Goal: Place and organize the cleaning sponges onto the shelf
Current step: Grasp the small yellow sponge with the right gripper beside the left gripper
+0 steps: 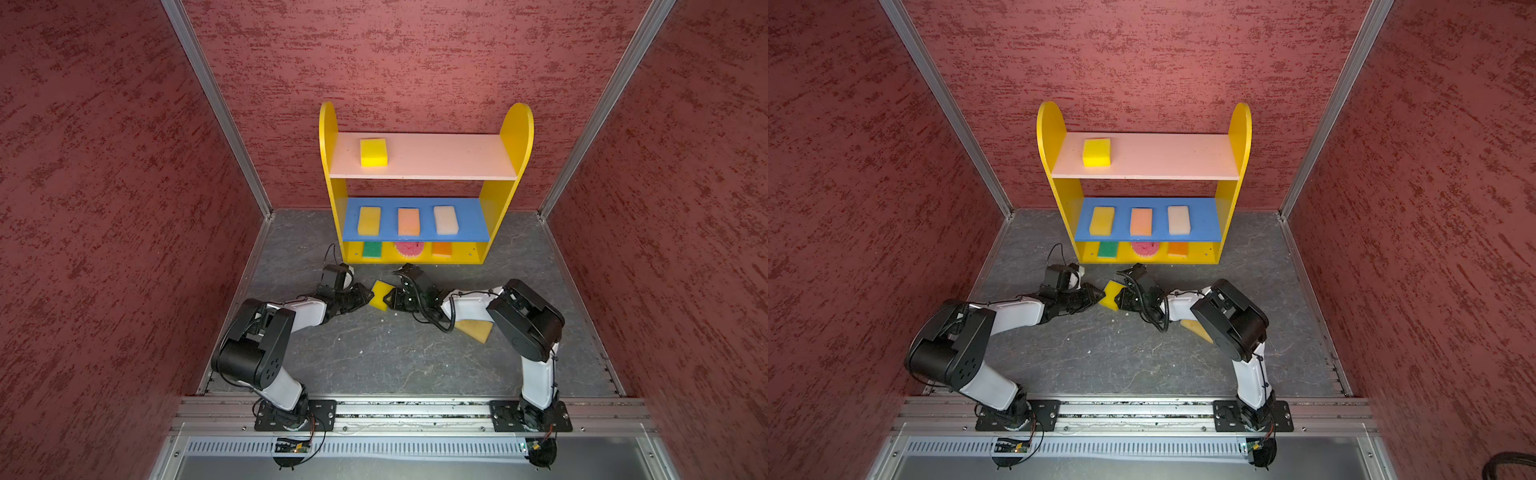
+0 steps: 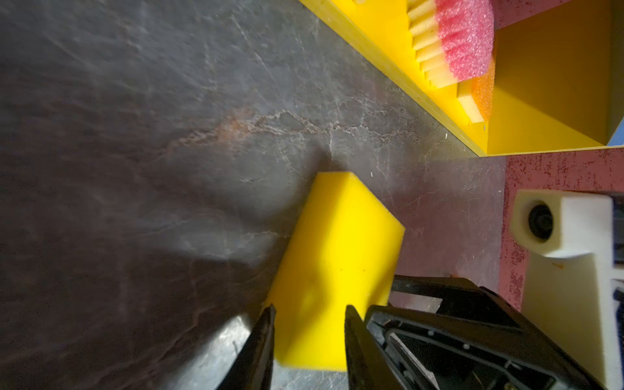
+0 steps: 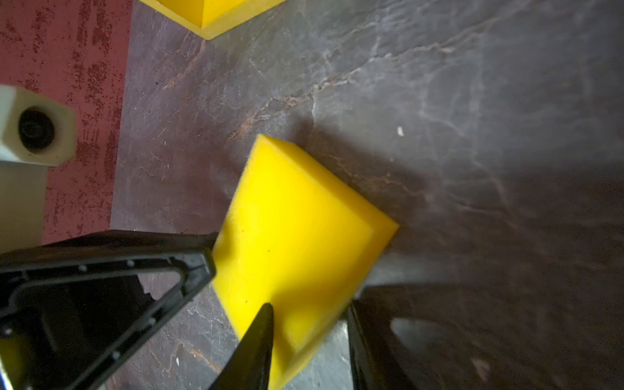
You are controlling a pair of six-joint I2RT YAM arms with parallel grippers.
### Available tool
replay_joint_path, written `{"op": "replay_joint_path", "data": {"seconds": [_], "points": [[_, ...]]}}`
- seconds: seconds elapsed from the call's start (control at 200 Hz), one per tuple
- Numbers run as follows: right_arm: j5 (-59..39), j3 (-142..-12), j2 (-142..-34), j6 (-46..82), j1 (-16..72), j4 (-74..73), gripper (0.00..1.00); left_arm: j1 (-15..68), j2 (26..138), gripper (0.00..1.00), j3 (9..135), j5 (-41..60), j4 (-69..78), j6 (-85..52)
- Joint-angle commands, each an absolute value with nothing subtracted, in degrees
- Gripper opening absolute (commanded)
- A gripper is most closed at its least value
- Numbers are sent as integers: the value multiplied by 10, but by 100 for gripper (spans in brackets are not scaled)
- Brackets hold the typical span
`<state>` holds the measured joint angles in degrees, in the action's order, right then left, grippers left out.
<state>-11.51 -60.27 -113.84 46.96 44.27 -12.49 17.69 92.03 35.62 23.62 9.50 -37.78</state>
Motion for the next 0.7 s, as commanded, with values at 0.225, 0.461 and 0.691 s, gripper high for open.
{"op": "replay_joint_path", "data": {"seconds": [0.225, 0.461, 0.691], "points": [[-184, -602, -1161, 497, 390, -176, 0, 245, 936, 32, 344, 232, 168, -430], [-214, -596, -1112, 453, 384, -116, 0, 257, 889, 39, 347, 227, 147, -440], [-150, -583, -991, 402, 384, -10, 0, 264, 754, 57, 383, 186, 32, -404]]}}
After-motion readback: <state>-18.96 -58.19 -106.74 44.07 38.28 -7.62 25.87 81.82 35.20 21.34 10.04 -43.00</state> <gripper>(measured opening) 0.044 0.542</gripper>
